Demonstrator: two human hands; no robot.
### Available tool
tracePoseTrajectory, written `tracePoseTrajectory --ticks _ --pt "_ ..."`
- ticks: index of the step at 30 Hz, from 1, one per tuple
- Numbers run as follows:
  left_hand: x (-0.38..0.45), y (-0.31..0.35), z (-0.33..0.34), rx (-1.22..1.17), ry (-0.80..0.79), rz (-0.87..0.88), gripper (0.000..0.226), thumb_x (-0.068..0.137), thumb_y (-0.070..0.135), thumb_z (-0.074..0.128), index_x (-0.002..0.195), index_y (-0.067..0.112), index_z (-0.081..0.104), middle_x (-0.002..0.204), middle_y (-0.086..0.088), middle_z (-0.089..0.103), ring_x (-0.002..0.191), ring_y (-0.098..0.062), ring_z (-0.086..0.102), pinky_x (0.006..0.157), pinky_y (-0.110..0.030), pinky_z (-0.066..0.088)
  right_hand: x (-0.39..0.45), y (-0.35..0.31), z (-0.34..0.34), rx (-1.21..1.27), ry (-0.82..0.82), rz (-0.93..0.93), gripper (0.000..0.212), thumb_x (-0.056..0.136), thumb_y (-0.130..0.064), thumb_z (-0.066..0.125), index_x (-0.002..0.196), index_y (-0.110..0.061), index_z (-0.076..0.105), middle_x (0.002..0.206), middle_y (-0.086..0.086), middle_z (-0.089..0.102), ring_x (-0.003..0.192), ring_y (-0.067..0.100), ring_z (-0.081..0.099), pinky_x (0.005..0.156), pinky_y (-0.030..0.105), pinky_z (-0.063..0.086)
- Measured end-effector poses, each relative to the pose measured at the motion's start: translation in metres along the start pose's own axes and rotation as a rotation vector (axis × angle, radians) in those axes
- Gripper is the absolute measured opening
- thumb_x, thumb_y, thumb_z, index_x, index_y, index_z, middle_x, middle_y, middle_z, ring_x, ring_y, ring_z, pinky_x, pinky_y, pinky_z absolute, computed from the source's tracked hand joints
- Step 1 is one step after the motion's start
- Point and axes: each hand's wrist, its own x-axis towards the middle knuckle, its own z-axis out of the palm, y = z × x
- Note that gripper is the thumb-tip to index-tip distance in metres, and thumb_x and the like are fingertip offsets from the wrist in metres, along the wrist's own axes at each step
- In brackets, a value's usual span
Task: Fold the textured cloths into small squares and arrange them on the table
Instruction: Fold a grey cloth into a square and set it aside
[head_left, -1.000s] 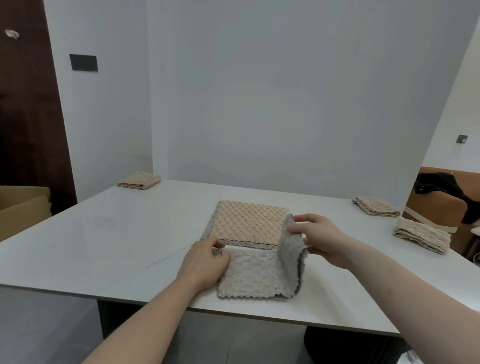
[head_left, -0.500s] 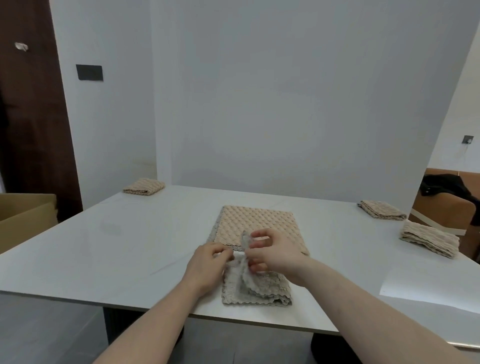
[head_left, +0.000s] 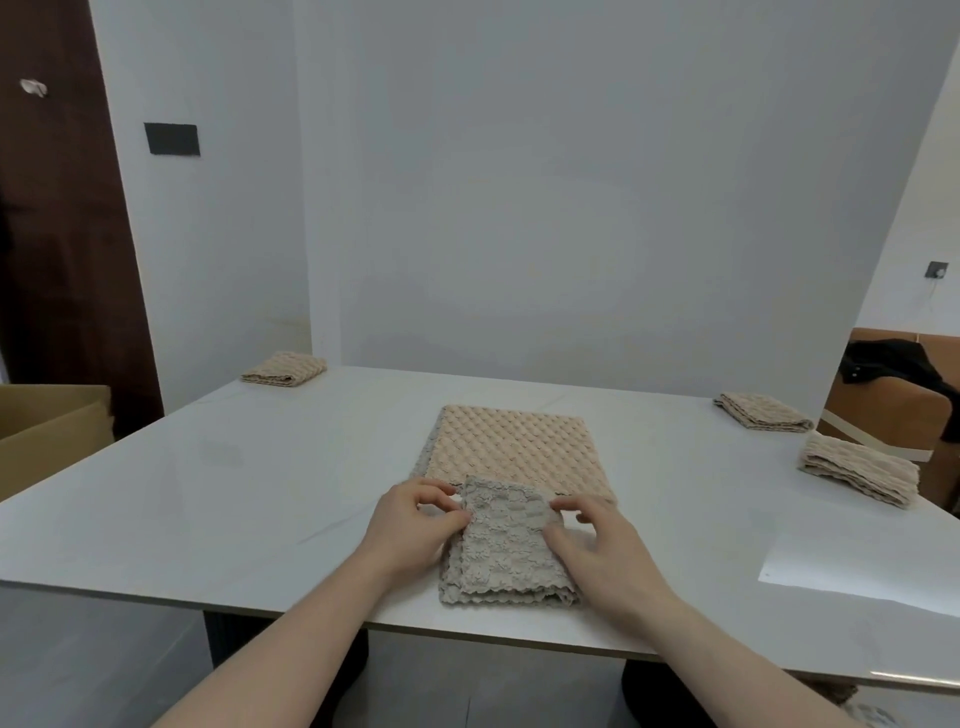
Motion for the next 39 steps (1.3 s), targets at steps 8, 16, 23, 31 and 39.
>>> tracePoseTrajectory --ticks 8,16,23,31,39 --pt "-0.002 0.001 0.003 0.096 0.038 -0.013 0.014 0.073 0.018 0.076 0.065 0.01 0.067 0.108 0.017 0.065 0.11 -0.001 0.059 0.089 -0.029 0.045 -0.004 0.01 0.013 -0.266 -0.05 -0.048 0.055 0.096 -0.064 0.045 0.145 -0.039 0.05 0.144 -0.018 0.055 0.135 0.009 0.045 0.116 0.034 0.033" --pt "-0.009 0.011 0.007 0.511 0.147 -0.003 0.038 0.079 0.065 0.053 0.075 0.028 0.059 0.082 0.015 0.062 0.087 -0.01 0.056 0.092 -0.037 0.039 -0.002 0.014 0.015 -0.289 -0.056 -0.03 0.061 0.095 -0.068 0.042 0.149 -0.041 0.043 0.143 -0.018 0.055 0.135 0.012 0.043 0.114 0.035 0.034" --pt "-0.009 0.014 0.008 0.58 -0.02 -0.006 0.041 0.085 0.071 0.042 0.083 0.031 0.054 0.093 0.017 0.056 0.098 -0.013 0.049 0.1 -0.04 0.032 0.0 0.014 0.007 -0.095 -0.034 0.059 0.062 0.094 -0.07 0.045 0.147 -0.038 0.042 0.106 -0.025 0.062 0.109 0.011 0.053 0.104 0.039 0.041" --pt "-0.005 -0.002 0.008 0.348 -0.118 0.024 0.023 0.085 0.055 0.057 0.079 0.039 0.042 0.073 0.013 0.052 0.083 -0.013 0.048 0.081 -0.032 0.037 0.001 0.017 0.007 0.0 -0.043 0.103 0.058 0.079 -0.052 0.073 0.13 -0.051 0.047 0.102 -0.029 0.06 0.096 -0.001 0.056 0.099 0.037 0.046" --pt "-0.006 0.015 0.001 0.321 -0.22 -0.148 0.019 0.089 0.056 0.06 0.091 0.043 0.046 0.086 0.019 0.054 0.098 -0.004 0.045 0.081 -0.024 0.037 0.011 0.002 0.006 -0.056 -0.107 0.284 0.064 0.07 -0.061 0.067 0.132 -0.047 0.057 0.094 -0.024 0.063 0.091 0.002 0.058 0.092 0.03 0.042"
